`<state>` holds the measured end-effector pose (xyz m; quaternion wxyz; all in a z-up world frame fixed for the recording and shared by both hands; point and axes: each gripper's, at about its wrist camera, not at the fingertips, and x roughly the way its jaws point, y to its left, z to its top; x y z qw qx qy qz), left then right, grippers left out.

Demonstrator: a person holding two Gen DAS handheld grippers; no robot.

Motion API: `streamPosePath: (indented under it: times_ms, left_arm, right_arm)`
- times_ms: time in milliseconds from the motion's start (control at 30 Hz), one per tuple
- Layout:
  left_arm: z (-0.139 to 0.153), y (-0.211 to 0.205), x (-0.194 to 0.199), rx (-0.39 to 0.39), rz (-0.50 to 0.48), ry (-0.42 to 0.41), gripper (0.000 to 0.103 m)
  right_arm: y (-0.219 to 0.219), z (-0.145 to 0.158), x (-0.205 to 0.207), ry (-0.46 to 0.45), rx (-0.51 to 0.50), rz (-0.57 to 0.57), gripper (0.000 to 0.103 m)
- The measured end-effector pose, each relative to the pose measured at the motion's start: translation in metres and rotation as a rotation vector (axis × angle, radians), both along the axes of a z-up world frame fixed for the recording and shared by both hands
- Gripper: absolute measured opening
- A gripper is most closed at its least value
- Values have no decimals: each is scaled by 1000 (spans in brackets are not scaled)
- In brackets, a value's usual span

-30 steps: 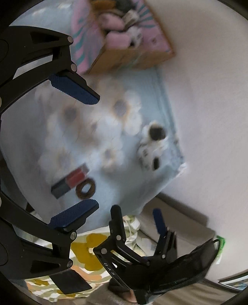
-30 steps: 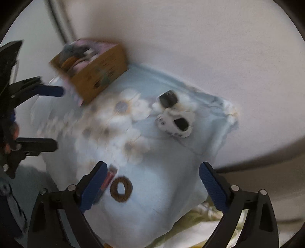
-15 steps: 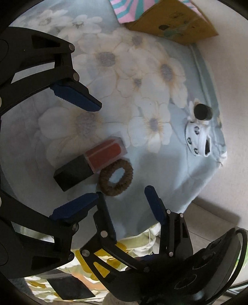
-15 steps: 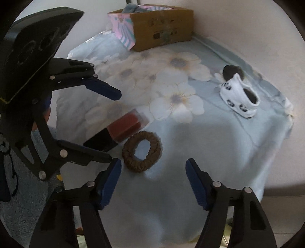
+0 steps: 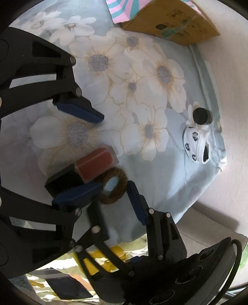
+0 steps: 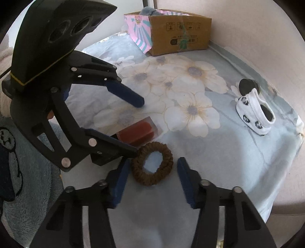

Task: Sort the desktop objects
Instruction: 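Close left gripper on red lipstick while right gripper closes on brown hair tie, then carry red lipstick and brown hair tie with both grippers over the box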

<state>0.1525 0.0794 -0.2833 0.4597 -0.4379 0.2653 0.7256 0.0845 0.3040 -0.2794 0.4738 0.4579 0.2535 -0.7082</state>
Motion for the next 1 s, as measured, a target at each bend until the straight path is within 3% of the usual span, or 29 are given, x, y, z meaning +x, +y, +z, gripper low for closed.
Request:
streamPosePath:
  times_ms: [67, 167, 367, 633, 833, 1000]
  left_arm:
    - [0, 3, 3, -5, -23, -14, 45]
    - [-1, 9, 8, -17, -50, -15, 36]
    - [2, 12, 3, -35, -50, -45, 20]
    - [9, 14, -7, -61, -58, -62, 18]
    - [39, 14, -18, -64, -78, -50, 18]
    - [75, 12, -39, -69, -70, -27, 18]
  right_arm:
    - [0, 1, -1, 7, 7, -7, 32]
    - [1, 0, -3, 19, 17, -20, 23]
    - [2, 1, -5, 22, 17, -81, 17]
    - [2, 11, -10, 21, 5, -159, 16]
    - [0, 33, -18, -2, -19, -224, 16]
    - [3, 55, -38, -93, -48, -343, 16]
